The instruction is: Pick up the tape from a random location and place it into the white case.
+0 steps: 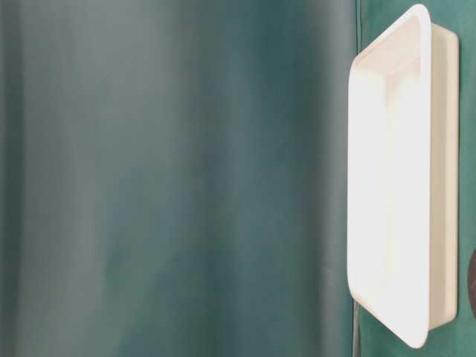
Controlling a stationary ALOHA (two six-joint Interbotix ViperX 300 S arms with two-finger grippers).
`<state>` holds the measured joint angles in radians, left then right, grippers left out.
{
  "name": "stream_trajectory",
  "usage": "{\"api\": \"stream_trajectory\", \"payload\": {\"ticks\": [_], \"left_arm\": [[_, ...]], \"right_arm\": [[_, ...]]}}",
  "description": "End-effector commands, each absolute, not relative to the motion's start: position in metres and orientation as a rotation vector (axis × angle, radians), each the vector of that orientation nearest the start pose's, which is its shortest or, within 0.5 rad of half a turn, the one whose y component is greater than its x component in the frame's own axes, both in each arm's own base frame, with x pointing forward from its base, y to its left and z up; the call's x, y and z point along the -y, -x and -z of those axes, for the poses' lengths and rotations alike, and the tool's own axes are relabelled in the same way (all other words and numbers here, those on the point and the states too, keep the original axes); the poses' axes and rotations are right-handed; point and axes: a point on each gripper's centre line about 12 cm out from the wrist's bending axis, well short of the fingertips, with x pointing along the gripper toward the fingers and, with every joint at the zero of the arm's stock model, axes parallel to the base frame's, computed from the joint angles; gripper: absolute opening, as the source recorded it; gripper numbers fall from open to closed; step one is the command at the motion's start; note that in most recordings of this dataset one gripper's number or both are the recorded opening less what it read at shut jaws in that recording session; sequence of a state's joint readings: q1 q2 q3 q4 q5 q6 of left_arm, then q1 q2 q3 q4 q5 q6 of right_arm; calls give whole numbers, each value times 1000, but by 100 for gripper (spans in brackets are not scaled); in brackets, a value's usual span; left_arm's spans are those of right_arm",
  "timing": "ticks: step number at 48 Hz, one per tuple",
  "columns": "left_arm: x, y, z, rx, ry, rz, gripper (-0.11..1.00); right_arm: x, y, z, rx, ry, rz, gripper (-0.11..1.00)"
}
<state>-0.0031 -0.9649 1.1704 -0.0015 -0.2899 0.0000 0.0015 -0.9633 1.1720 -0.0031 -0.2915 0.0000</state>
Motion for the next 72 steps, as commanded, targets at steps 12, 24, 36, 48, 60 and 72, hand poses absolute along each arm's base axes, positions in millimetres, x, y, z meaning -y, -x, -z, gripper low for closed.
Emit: {"api": "stream_trajectory", "payload": {"ticks": [12, 24, 36, 48, 60, 72], "left_arm": [[-1, -203, -297, 18, 3, -4, 1], [-1, -204, -299, 18, -9, -4, 2], [-1, -204, -299, 18, -26, -4, 59], [-1, -204, -298, 14, -26, -4, 99], [-1, -204, -298, 12, -20, -4, 99], [7, -203, -295, -14, 0, 36, 99]], "right_arm": [[1, -207, -296, -29, -8, 6, 0], [2, -212, -297, -48, -9, 8, 0], [2, -212, -296, -55, -25, 12, 47], [4, -212, -294, -64, -27, 19, 91], [5, -212, -294, -66, -27, 23, 91], [4, -212, -295, -64, -27, 21, 91]]}}
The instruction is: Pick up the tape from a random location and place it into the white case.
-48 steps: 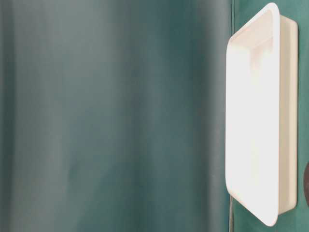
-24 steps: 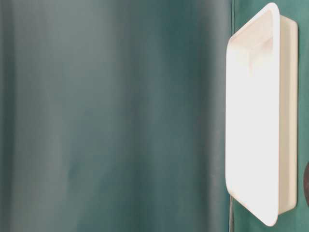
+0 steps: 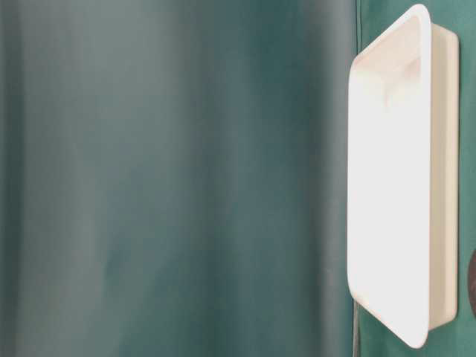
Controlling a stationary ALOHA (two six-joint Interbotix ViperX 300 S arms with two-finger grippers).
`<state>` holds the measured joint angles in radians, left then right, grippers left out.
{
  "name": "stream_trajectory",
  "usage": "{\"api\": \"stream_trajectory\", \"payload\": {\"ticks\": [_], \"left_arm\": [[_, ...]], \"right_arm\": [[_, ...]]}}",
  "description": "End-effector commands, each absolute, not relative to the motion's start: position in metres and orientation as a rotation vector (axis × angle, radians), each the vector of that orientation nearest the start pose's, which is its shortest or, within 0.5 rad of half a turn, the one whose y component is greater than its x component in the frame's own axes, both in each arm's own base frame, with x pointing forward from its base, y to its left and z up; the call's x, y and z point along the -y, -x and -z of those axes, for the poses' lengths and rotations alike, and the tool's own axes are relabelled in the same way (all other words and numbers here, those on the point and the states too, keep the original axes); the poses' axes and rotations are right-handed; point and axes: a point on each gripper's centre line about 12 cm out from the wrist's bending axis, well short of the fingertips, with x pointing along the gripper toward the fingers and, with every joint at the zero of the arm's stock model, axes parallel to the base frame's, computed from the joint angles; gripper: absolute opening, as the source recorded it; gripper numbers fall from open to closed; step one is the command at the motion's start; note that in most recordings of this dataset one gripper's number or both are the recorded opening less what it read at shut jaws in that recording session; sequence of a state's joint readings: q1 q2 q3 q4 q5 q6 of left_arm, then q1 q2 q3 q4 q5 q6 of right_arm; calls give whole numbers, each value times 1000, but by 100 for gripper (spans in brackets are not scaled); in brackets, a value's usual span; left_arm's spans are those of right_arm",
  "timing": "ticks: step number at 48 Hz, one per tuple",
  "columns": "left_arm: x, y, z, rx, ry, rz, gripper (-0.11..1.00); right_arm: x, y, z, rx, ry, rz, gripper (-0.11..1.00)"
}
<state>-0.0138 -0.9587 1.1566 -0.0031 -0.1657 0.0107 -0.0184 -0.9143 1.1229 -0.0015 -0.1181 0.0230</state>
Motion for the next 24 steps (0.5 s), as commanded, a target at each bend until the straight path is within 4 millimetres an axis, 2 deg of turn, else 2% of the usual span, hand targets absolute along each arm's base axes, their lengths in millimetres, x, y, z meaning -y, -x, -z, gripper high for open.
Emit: {"api": "stream_trajectory", "payload": {"ticks": [1, 10, 24], "left_arm": [[9, -203, -295, -15, 1, 42, 99], [22, -203, -294, -33, 18, 105, 99], [21, -203, -294, -44, 18, 103, 99]], "right_arm": [[4, -212, -295, -64, -27, 21, 91], [4, -212, -294, -67, -25, 21, 91], [4, -213, -292, -80, -24, 21, 91]]}}
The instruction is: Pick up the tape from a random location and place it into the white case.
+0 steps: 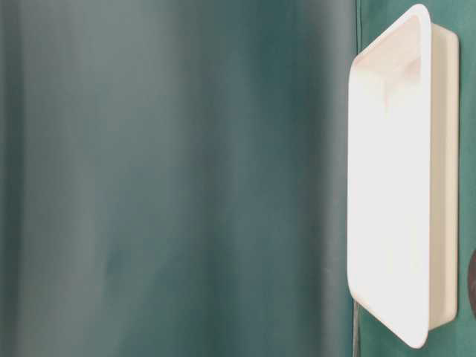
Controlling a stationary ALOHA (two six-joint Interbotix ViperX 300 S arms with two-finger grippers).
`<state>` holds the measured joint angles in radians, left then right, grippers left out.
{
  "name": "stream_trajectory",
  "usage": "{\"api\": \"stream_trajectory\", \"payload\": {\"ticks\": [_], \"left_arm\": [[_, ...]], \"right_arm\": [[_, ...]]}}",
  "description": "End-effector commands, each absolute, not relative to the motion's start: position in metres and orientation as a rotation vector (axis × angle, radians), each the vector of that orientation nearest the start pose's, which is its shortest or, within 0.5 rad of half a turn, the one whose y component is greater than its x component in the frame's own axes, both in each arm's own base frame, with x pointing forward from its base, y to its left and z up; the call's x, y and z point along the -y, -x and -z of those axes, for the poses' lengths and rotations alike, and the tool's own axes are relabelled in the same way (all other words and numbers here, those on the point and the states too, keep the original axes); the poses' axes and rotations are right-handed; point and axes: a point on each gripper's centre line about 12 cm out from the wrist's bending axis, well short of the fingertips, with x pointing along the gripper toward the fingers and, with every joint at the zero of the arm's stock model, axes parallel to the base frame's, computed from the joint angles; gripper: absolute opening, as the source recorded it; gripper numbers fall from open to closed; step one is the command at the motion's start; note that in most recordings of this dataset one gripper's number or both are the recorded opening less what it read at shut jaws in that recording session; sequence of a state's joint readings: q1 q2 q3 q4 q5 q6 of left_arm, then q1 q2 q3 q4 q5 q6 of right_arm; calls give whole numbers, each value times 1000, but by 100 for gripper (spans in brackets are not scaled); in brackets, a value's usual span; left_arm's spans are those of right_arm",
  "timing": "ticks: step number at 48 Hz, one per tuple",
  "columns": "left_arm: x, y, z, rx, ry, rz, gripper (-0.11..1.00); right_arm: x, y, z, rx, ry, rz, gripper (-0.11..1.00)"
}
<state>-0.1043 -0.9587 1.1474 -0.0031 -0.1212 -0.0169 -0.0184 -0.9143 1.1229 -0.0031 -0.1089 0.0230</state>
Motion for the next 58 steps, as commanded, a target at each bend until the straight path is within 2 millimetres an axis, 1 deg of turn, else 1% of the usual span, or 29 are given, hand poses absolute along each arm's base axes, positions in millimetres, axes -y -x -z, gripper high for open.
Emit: {"api": "stream_trajectory", "payload": {"ticks": [1, 12, 18, 29, 30, 40, 46, 58], "left_arm": [[22, -203, -294, -44, 18, 105, 99], [21, -205, -297, -33, 20, 103, 99], [23, -219, -298, -53, 16, 103, 99], [28, -265, -305, -101, 1, 103, 99], [28, -272, -307, -103, -1, 103, 99], [34, -319, -308, -137, -21, 106, 99], [37, -348, -313, -140, -24, 106, 99], [41, -390, -325, -121, -28, 106, 99]], "right_arm": [[4, -213, -292, -80, -22, 21, 91], [5, -213, -293, -78, -22, 22, 91], [4, -213, -293, -76, -24, 21, 91], [5, -213, -293, -75, -21, 22, 91], [4, -213, -293, -76, -22, 21, 91], [4, -213, -293, -78, -21, 20, 91], [4, -213, -293, -78, -21, 20, 91], [4, -213, -292, -81, -21, 20, 91]]}}
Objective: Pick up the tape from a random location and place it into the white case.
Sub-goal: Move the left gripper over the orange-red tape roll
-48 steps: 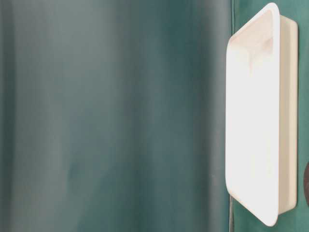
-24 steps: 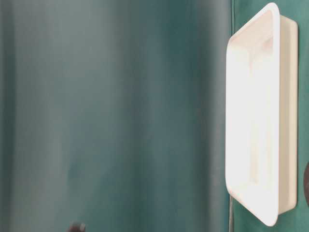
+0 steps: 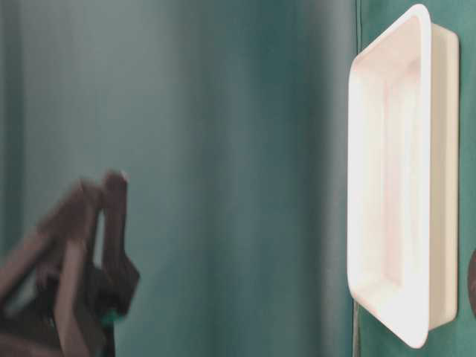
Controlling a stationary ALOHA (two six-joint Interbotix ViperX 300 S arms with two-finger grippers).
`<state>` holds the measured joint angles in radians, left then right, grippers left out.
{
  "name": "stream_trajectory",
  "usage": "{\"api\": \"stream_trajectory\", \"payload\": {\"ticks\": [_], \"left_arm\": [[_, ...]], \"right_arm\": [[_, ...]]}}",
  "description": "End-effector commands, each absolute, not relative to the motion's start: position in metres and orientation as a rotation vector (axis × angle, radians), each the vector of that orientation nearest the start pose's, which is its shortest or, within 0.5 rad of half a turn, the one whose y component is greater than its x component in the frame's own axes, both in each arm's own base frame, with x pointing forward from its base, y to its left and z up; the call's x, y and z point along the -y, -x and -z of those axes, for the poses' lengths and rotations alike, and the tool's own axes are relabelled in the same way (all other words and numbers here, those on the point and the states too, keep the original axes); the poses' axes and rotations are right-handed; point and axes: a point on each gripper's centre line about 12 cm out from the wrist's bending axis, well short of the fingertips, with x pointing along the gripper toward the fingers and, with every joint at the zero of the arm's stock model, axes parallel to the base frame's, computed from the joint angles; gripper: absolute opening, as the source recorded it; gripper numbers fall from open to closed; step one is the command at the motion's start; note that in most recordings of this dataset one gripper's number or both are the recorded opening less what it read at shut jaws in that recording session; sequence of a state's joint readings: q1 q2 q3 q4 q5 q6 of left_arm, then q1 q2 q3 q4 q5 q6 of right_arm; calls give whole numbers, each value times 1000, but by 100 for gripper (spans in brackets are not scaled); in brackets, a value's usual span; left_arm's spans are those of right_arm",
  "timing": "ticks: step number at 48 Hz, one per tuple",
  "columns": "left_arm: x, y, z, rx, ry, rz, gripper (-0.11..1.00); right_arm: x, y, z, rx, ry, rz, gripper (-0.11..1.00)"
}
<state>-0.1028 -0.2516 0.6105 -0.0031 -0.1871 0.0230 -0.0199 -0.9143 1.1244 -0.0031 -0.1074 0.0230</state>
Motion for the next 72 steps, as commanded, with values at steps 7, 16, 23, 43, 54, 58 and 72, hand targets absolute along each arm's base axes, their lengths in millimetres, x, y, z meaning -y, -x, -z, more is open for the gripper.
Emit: {"api": "stream_trajectory", "payload": {"ticks": [7, 16, 23, 43, 54, 58, 72], "left_arm": [[44, -410, -328, -113, -38, 107, 99], [46, -433, -333, -97, -64, 108, 99], [47, -449, -333, -95, -70, 107, 99], [42, -456, -325, -235, -64, 98, 99], [39, -464, -323, -454, -73, 97, 99], [38, -469, -319, -551, -74, 95, 99], [36, -481, -315, -819, -92, 95, 99]], "right_arm": [[4, -213, -292, -83, -19, 20, 91], [4, -213, -291, -86, -18, 20, 91], [4, -213, -291, -86, -18, 20, 91], [4, -214, -291, -86, -21, 20, 91], [4, -215, -289, -95, -19, 20, 91], [4, -215, -289, -95, -19, 20, 91], [4, -216, -289, -95, -21, 20, 91]]}}
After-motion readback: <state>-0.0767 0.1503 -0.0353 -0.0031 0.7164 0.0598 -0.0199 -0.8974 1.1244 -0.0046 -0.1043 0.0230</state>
